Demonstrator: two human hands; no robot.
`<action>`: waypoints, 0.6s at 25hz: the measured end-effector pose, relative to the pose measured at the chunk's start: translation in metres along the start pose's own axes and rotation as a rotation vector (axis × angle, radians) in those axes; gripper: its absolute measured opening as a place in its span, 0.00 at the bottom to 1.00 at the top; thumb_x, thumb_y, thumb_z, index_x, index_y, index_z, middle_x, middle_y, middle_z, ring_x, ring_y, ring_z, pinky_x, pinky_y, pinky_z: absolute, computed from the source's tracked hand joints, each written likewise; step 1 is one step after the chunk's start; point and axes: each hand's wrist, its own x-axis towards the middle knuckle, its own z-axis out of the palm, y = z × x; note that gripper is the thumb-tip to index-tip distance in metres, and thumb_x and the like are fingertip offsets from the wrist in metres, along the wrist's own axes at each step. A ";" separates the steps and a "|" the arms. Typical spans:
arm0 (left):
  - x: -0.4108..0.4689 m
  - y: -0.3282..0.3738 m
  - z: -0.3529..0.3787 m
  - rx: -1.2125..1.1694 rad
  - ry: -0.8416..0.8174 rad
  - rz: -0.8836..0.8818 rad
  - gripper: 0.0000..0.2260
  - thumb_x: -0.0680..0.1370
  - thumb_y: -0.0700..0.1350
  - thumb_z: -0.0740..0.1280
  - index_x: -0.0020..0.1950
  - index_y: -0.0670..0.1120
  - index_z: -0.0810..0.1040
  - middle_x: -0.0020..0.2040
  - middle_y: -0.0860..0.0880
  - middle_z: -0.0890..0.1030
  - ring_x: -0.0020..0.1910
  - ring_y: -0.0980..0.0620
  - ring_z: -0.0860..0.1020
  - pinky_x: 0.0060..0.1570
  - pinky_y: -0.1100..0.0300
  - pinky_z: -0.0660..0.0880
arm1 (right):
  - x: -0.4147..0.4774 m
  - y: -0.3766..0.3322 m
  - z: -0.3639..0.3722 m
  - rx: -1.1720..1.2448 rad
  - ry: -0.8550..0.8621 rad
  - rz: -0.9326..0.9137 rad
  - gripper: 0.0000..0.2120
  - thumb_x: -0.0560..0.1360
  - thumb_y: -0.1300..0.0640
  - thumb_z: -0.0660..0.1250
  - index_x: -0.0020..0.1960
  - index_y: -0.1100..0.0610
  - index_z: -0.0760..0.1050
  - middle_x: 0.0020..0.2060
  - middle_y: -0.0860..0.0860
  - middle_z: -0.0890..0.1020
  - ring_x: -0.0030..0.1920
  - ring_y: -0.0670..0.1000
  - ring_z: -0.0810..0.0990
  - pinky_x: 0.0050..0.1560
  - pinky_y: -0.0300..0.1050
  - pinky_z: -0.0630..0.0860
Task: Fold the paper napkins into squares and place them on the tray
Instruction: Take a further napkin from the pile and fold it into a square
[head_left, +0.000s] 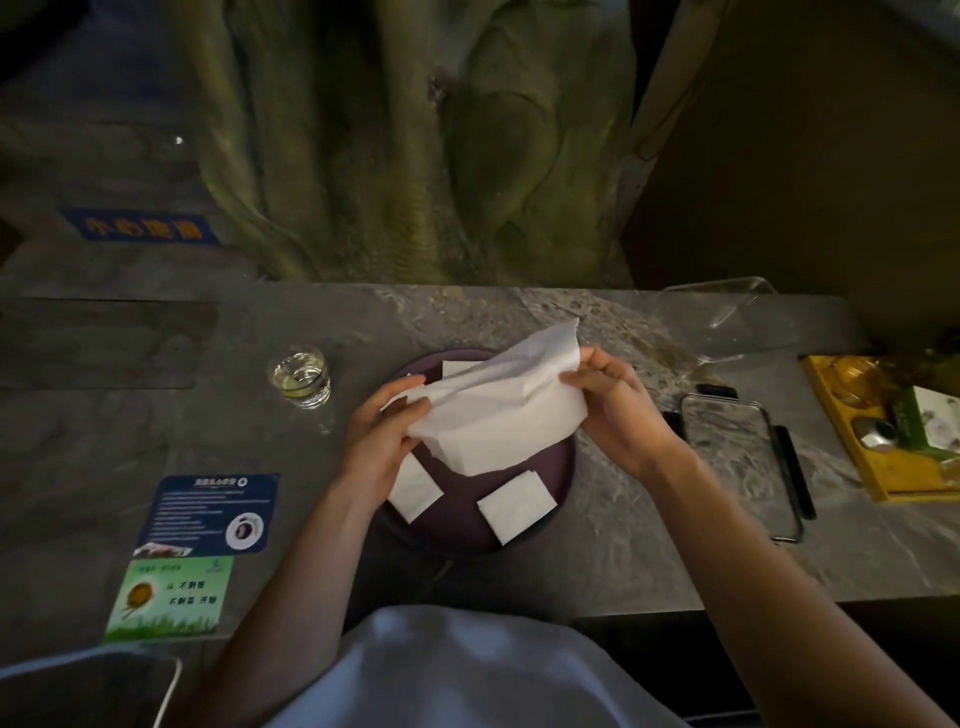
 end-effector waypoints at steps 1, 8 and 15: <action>-0.002 0.004 -0.005 0.030 -0.010 0.047 0.12 0.75 0.34 0.68 0.51 0.50 0.82 0.46 0.52 0.84 0.47 0.52 0.80 0.47 0.56 0.76 | -0.002 0.000 0.002 0.002 0.012 -0.002 0.07 0.77 0.69 0.61 0.50 0.61 0.76 0.47 0.57 0.82 0.47 0.53 0.82 0.45 0.43 0.80; -0.009 0.032 -0.015 0.192 -0.050 0.242 0.12 0.74 0.36 0.71 0.50 0.53 0.83 0.40 0.47 0.82 0.42 0.53 0.78 0.47 0.59 0.75 | -0.008 -0.003 0.014 -0.157 0.126 -0.070 0.22 0.76 0.70 0.66 0.67 0.55 0.71 0.33 0.51 0.83 0.38 0.50 0.83 0.37 0.41 0.79; -0.014 0.051 -0.020 0.334 -0.006 0.382 0.10 0.73 0.37 0.72 0.49 0.51 0.82 0.39 0.57 0.86 0.41 0.61 0.81 0.44 0.67 0.76 | -0.008 -0.015 0.020 -0.416 0.102 -0.211 0.14 0.75 0.71 0.67 0.58 0.60 0.77 0.29 0.46 0.80 0.33 0.45 0.79 0.37 0.39 0.76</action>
